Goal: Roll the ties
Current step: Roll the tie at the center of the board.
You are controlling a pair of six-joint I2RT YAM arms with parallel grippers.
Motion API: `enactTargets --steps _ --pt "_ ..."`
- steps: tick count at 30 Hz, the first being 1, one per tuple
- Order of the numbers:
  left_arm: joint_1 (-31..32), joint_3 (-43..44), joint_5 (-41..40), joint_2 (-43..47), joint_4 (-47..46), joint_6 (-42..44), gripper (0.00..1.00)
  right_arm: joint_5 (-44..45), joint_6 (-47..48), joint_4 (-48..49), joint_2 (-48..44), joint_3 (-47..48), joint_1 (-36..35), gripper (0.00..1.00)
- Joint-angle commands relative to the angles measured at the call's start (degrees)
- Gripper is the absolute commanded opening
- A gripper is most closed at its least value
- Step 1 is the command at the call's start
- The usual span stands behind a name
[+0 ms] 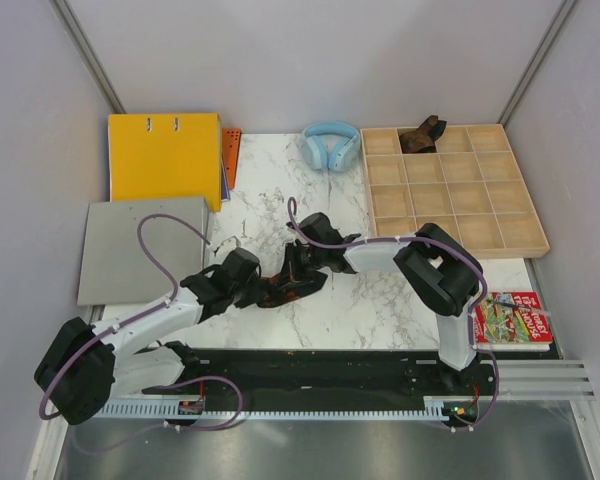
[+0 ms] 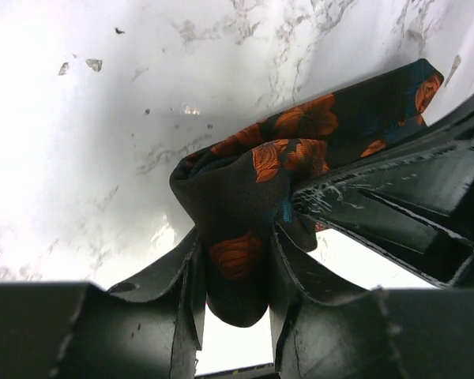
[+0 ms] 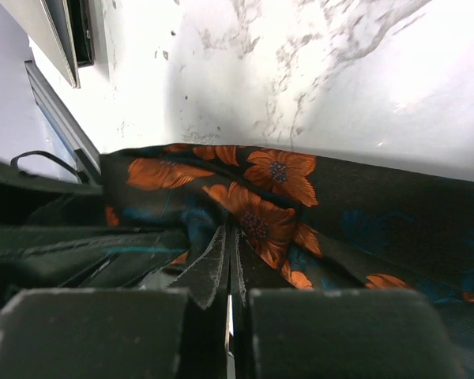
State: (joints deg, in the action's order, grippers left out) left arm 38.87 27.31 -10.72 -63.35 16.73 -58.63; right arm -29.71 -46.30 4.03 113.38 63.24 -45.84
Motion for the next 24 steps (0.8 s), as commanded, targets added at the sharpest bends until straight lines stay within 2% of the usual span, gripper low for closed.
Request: enactTargets --steps 1,8,14,24 --pt "3.6 10.3 -7.3 -1.0 14.5 2.6 0.31 1.1 -0.7 -0.2 0.9 -0.5 -2.1 0.0" --pt "5.1 17.2 -11.6 -3.4 24.8 7.7 0.31 2.5 -0.2 -2.4 -0.5 1.3 -3.1 0.0" --pt "5.8 21.5 -19.1 -5.6 33.0 9.1 0.31 4.1 1.7 -6.1 -3.2 0.1 -1.8 0.01" --pt "9.6 29.5 -26.8 -19.5 45.0 10.1 0.31 4.4 3.4 -6.5 -9.6 -7.2 3.4 0.01"
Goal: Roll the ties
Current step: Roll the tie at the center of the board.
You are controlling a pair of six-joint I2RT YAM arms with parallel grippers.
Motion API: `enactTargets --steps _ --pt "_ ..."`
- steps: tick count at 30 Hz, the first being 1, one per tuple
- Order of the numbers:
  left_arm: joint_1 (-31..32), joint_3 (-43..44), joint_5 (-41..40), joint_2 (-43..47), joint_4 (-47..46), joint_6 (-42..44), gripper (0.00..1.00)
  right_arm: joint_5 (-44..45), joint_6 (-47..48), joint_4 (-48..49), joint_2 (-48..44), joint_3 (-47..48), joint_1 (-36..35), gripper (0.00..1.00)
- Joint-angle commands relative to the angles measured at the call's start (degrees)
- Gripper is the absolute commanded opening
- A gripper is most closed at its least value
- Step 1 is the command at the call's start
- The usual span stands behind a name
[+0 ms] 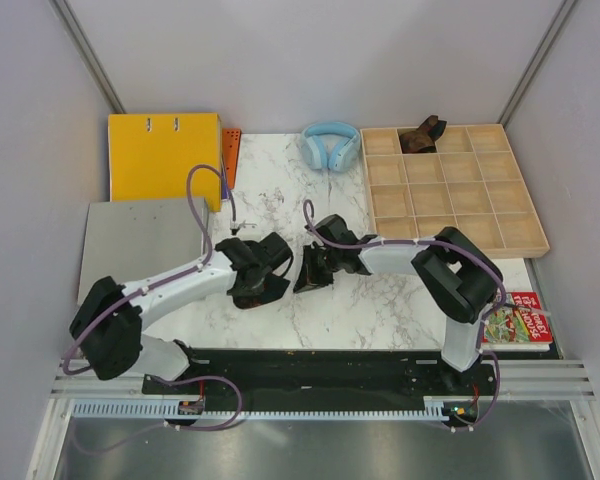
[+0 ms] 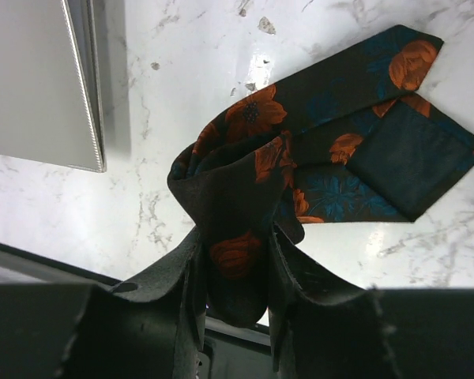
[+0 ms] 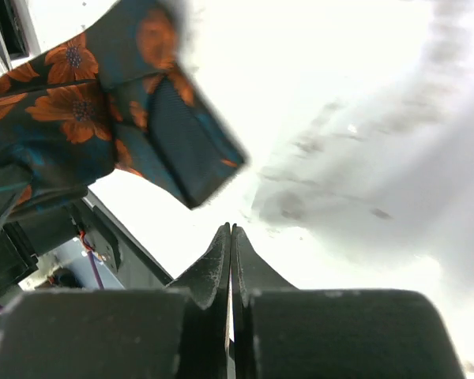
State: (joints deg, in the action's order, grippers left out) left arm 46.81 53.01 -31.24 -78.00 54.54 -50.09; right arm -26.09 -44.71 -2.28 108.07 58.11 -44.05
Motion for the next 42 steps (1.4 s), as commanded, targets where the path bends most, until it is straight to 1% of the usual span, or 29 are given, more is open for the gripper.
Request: enactTargets --steps 1,4,6,11,17,20,21,23,24,25,26,27,29,30,33,36,39,40,42 --pt "1.9 5.0 -6.4 -7.9 7.7 1.7 0.31 0.7 1.9 -0.2 -5.1 -2.9 1.9 0.01" --pt "3.3 7.3 -6.7 -12.3 9.4 2.1 0.32 0.4 2.4 -0.4 -6.9 -4.5 3.3 0.01" --pt "4.6 8.7 -8.7 -16.3 11.2 1.0 0.32 0.2 3.0 -0.5 -8.2 -6.0 4.4 0.01" --pt "7.5 14.8 -11.9 -24.3 17.6 -1.5 0.32 -0.2 3.3 -0.9 -10.9 -8.6 7.0 0.02" --pt "10.4 22.7 -13.6 -32.2 23.4 -3.2 0.33 -0.3 4.8 -2.5 -14.1 -10.5 9.5 0.02" --pt "11.4 25.3 -13.3 -36.1 24.6 -3.8 0.37 -0.4 5.4 -3.4 -15.5 -11.4 10.7 0.02" --pt "11.5 26.3 -12.7 -36.8 24.5 -3.8 0.4 -0.3 5.5 -3.7 -16.4 -12.0 11.3 0.03" --pt "12.0 27.5 -11.7 -39.1 24.3 -3.3 0.44 -0.2 5.8 -4.0 -17.1 -12.5 12.0 0.04" --pt "12.2 28.6 -11.6 -39.7 24.1 -3.2 0.51 -0.2 5.9 -4.1 -17.7 -12.8 12.6 0.04" --pt "12.5 29.1 -11.5 -40.7 24.0 -2.9 0.55 -0.1 6.0 -4.4 -18.0 -12.9 12.8 0.04" --pt "12.5 29.6 -11.3 -41.3 23.9 -2.7 0.58 -0.1 6.2 -4.7 -18.3 -13.0 13.0 0.04" --pt "12.6 30.3 -11.1 -41.5 23.4 -2.2 0.63 -0.1 6.3 -5.3 -18.9 -13.1 13.3 0.04" --pt "12.6 30.8 -10.5 -42.1 22.5 -1.2 0.67 0.2 6.6 -5.8 -19.7 -13.2 13.6 0.04" --pt "12.6 31.2 -10.3 -42.1 21.6 -0.4 0.72 0.2 6.7 -6.5 -20.3 -13.1 13.7 0.04" --pt "12.6 32.2 -9.5 -42.0 20.6 1.2 0.76 0.7 6.9 -7.9 -21.7 -13.0 14.0 0.04" --pt "12.6 34.3 -8.2 -41.1 19.8 3.0 0.78 1.6 7.1 -9.3 -23.2 -12.8 14.3 0.04" --pt "12.5 35.4 -5.4 -38.7 17.4 5.1 0.81 3.6 7.4 -11.0 -24.2 -12.1 14.4 0.05" --pt "12.5 35.4 -3.1 -37.8 15.4 5.5 0.81 4.0 7.4 -11.6 -24.3 -12.0 14.6 0.05" --pt "12.4 34.3 -0.8 -35.0 12.9 6.6 0.82 5.2 7.3 -12.5 -24.8 -11.9 14.5 0.05"
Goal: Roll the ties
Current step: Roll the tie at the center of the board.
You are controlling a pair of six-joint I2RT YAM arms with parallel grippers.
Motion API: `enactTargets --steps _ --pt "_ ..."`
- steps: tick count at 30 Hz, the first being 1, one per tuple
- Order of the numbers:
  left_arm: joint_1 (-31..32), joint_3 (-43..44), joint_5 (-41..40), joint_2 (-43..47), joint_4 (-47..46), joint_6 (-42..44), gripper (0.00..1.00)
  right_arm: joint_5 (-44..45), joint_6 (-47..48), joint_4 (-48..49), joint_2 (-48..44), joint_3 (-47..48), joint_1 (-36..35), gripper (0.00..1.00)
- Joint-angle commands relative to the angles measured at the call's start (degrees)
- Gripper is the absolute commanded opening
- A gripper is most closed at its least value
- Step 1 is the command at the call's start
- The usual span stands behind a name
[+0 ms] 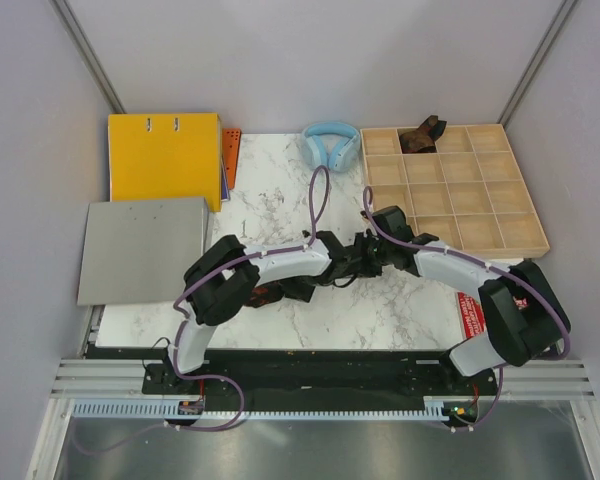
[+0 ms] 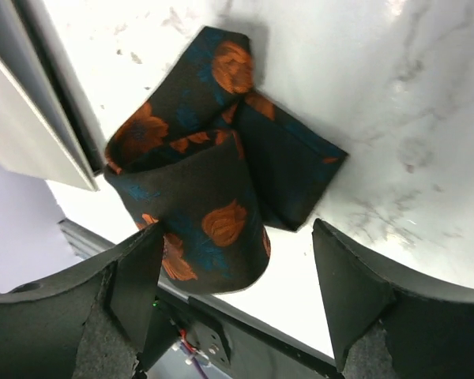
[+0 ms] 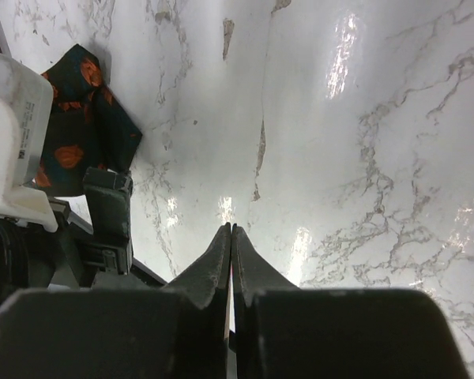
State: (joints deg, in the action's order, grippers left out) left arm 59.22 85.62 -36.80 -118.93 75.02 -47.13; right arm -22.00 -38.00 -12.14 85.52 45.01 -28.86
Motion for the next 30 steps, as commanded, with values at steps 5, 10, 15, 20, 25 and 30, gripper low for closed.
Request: enactTargets --steps 5,10,15,20,25,30 --pt "-0.7 -2.9 8.2 13.5 -10.7 2.9 0.82 2.2 -1.2 -2.5 -4.9 -0.5 -0.8 0.07" --pt "-5.9 -11.9 13.8 26.9 -16.8 3.6 0.82 2.8 -4.4 -1.0 -7.5 -1.9 -0.9 0.07" --pt "-10.7 -22.9 17.2 38.3 -22.9 1.4 0.79 2.3 -7.8 3.1 -8.0 -1.6 -3.8 0.06" --pt "-17.3 -39.4 26.8 53.5 -34.8 1.1 0.8 2.8 -9.2 5.5 -1.3 5.3 -13.6 0.04" --pt "-24.2 -47.6 33.7 60.0 -42.3 2.4 0.8 2.7 -10.7 6.3 6.5 13.1 -18.6 0.02" --pt "-29.3 -50.9 36.5 61.2 -44.7 4.4 0.8 1.7 -11.7 7.0 12.2 18.3 -21.1 0.01"
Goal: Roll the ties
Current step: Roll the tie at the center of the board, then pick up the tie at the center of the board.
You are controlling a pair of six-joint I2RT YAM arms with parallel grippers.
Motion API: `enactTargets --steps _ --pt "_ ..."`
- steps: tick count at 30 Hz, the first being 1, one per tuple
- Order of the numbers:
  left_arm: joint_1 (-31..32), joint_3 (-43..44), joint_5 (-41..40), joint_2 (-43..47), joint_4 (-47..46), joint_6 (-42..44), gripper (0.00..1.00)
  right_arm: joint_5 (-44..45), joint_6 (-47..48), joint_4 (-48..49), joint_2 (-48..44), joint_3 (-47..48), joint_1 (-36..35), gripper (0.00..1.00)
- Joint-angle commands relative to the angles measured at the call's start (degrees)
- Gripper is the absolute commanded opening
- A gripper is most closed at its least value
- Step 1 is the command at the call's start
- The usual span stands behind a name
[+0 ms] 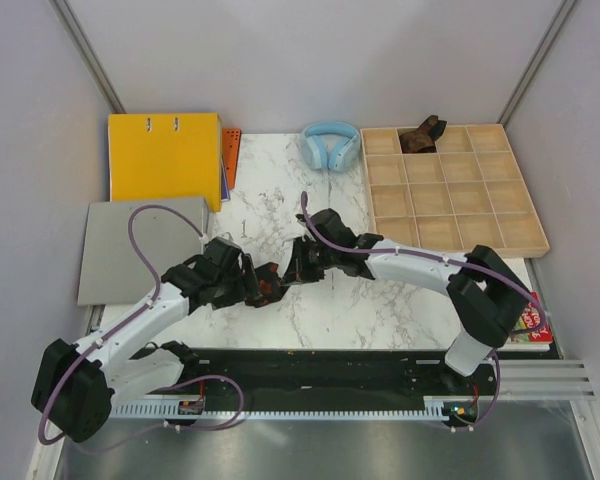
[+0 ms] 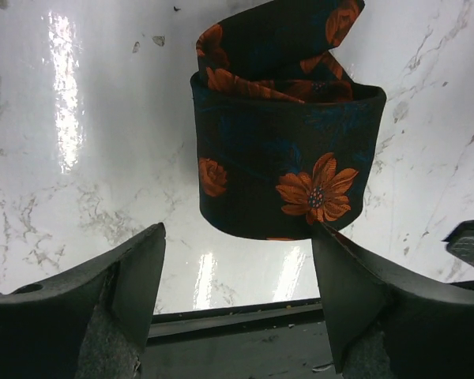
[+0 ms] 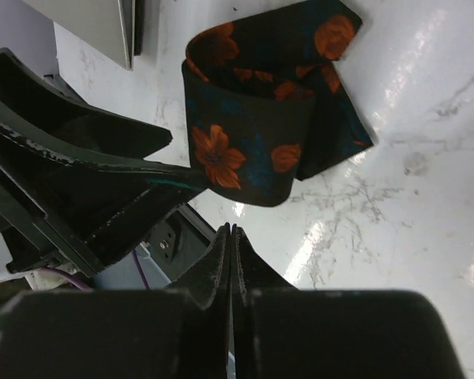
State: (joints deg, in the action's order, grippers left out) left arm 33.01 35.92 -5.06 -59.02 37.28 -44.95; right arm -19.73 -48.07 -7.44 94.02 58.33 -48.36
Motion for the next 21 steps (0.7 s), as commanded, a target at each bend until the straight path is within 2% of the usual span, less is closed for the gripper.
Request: enactTargets --steps 1,10,21 --pt "-3.9 -1.6 6.4 1.4 -7.3 2.4 0.8 -1.0 -1.9 2.6 5.4 6.1 -2.1 0.0" --pt "-7.9 -4.9 9.4 3.1 -11.3 2.6 0.79 -2.9 -2.5 4.7 12.4 9.1 -3.1 0.0" --pt "-9.4 -10.0 13.6 0.1 -20.0 2.9 0.79 0.4 0.3 3.0 15.4 7.0 -2.0 0.0"
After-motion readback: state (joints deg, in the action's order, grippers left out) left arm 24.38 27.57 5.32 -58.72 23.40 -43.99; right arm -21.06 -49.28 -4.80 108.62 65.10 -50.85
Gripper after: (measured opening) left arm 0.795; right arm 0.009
